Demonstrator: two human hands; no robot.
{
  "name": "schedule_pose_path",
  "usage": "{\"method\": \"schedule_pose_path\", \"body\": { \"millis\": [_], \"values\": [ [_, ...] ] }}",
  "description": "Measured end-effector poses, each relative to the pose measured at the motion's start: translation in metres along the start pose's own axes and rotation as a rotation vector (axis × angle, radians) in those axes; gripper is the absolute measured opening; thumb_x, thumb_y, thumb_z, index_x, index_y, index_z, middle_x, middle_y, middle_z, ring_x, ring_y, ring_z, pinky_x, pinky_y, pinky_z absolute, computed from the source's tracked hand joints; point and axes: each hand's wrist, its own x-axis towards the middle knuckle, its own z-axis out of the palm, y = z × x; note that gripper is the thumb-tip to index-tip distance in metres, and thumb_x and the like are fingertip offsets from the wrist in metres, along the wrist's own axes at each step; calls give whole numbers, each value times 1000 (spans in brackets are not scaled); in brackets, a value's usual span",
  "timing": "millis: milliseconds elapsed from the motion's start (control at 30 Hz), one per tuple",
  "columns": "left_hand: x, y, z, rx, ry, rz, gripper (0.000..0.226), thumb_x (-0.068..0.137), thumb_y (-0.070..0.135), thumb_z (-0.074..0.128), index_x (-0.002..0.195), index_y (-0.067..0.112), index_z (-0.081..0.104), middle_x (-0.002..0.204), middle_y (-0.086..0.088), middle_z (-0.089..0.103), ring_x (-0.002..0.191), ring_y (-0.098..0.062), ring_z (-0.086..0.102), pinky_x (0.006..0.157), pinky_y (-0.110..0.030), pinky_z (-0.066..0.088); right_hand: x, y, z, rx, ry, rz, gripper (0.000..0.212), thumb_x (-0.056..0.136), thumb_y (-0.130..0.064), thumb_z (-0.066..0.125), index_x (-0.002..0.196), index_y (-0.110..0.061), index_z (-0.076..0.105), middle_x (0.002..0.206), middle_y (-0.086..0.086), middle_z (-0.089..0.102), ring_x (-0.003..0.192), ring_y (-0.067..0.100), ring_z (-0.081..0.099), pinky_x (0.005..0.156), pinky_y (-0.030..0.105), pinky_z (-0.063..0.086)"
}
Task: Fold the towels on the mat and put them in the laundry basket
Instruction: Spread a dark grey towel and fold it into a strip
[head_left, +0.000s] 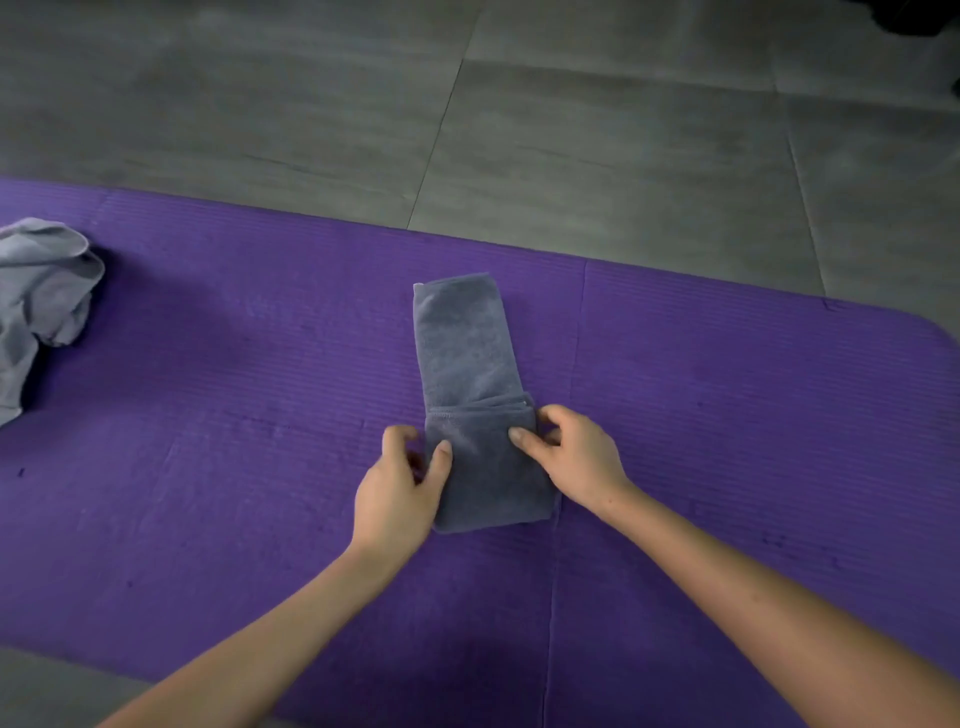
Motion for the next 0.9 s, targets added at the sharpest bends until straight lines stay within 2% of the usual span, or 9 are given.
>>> {"method": "schedule_pose_path", "body": {
  "millis": [100, 200, 267, 333, 433, 567, 700, 800, 900],
  "values": [
    [-4, -15, -6, 359, 210, 700, 45, 83, 40, 56, 118, 11, 51, 117, -9, 60, 110, -23, 52, 97, -36, 38, 7, -2, 0, -55, -25, 5, 37, 83, -55, 59, 96, -20, 60, 64, -13, 50, 73, 13, 54, 63, 29, 36],
    [4, -30, -7, 648, -72, 1015, 76, 75, 50, 64, 139, 17, 40, 148, -11, 37, 138, -26, 29, 114, -42, 19, 12, -5, 0, -127, -44, 40, 38, 83, -56, 59, 99, -21, 60, 80, -9, 60, 85, 19, 61, 68, 31, 42],
    [15, -38, -3, 728, -193, 971, 99, 64, 52, 72, 146, 17, 28, 152, -11, 27, 141, -24, 21, 116, -38, 13, 8, -5, -1, -272, 177, -119, 45, 83, -56, 56, 111, -20, 58, 93, -4, 67, 91, 21, 64, 77, 36, 47],
    [25, -37, 0, 705, -265, 927, 105, 59, 49, 76, 145, 17, 26, 151, -12, 29, 140, -25, 25, 118, -37, 18, 1, 2, -4, -435, 360, -545, 55, 83, -57, 52, 120, -16, 58, 113, 1, 66, 104, 21, 62, 91, 42, 43],
    [36, -39, 0, 589, -330, 889, 99, 62, 50, 75, 144, 21, 29, 152, -6, 28, 139, -21, 29, 109, -32, 30, -9, 24, -3, -719, 97, -893, 76, 79, -65, 49, 139, -19, 41, 142, 5, 47, 133, 21, 42, 109, 55, 22],
    [43, -38, -11, 393, -422, 780, 90, 65, 54, 65, 144, 27, 31, 150, 14, 23, 137, 0, 24, 109, -21, 31, -10, 27, 0, -730, -51, -783, 86, 65, -41, 77, 138, -21, 36, 137, 4, 53, 127, 20, 50, 109, 53, 27],
    [30, -17, -34, 253, -563, 630, 85, 62, 59, 64, 139, 39, 34, 122, 27, 53, 105, 9, 53, 89, -3, 38, -26, 2, -23, -398, -133, -621, 70, 66, -34, 71, 128, -27, 38, 115, -10, 63, 96, 11, 60, 102, 30, 25],
    [19, -13, -46, 52, -652, 430, 66, 59, 61, 65, 119, 51, 40, 103, 28, 63, 97, 6, 60, 85, -10, 46, -34, -13, -40, -253, -299, -390, 72, 69, -36, 76, 128, -28, 33, 110, -9, 59, 88, 12, 54, 87, 20, 31],
    [23, -13, -41, -249, -564, 199, 59, 57, 69, 65, 106, 38, 52, 101, 20, 66, 96, 2, 62, 88, -21, 49, -20, -27, -51, 69, -379, -186, 62, 72, -29, 76, 118, -33, 35, 102, -7, 58, 83, 10, 54, 81, 30, 45]
  ]
}}
